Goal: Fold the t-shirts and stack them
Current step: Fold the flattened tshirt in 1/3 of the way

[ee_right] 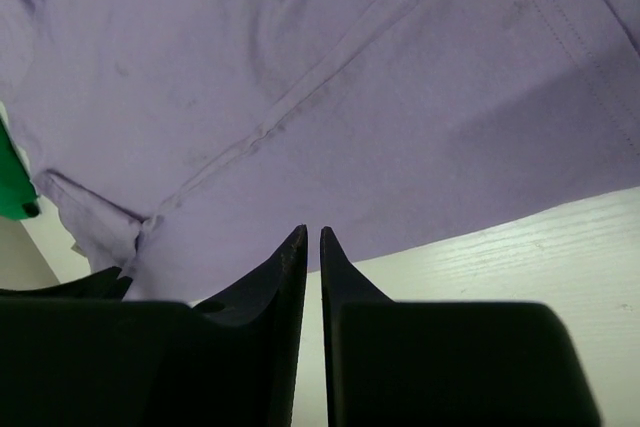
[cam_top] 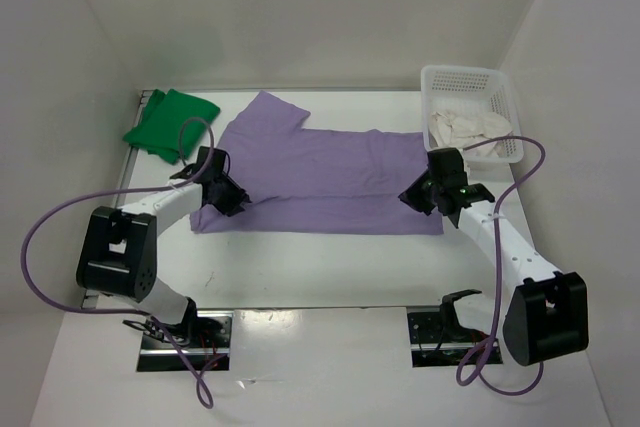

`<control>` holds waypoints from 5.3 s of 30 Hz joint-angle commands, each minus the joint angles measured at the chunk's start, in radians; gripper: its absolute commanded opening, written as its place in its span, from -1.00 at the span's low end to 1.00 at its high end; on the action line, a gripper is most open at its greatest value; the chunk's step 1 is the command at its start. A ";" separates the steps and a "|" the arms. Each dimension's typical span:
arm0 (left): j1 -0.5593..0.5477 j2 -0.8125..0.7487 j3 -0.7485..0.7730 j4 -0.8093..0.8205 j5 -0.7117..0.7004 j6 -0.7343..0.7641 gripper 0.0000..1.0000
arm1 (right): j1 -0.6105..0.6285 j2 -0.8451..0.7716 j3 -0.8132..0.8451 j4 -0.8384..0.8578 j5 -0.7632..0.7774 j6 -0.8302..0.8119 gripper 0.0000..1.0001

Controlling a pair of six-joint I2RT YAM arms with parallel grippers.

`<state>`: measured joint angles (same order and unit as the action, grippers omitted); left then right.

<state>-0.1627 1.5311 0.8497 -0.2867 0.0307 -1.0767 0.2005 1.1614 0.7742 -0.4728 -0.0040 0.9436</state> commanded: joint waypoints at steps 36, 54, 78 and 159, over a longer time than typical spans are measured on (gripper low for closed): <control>-0.041 0.110 0.164 0.074 -0.041 -0.009 -0.92 | 0.013 -0.011 0.033 0.026 -0.051 -0.040 -0.71; -0.113 0.325 0.393 0.064 -0.041 0.043 -0.94 | 0.013 -0.011 0.033 0.026 -0.042 -0.040 -0.71; -0.080 -0.020 0.017 0.058 0.027 0.164 -0.79 | 0.217 0.300 0.092 0.166 -0.014 0.057 -1.00; 0.048 0.019 0.423 -0.059 -0.051 0.346 -0.86 | 0.410 0.309 0.257 0.080 0.181 0.110 -0.99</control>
<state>-0.0948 1.4605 1.1851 -0.4660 0.0605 -0.8211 0.6292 1.4277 0.9657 -0.4103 0.1627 1.0794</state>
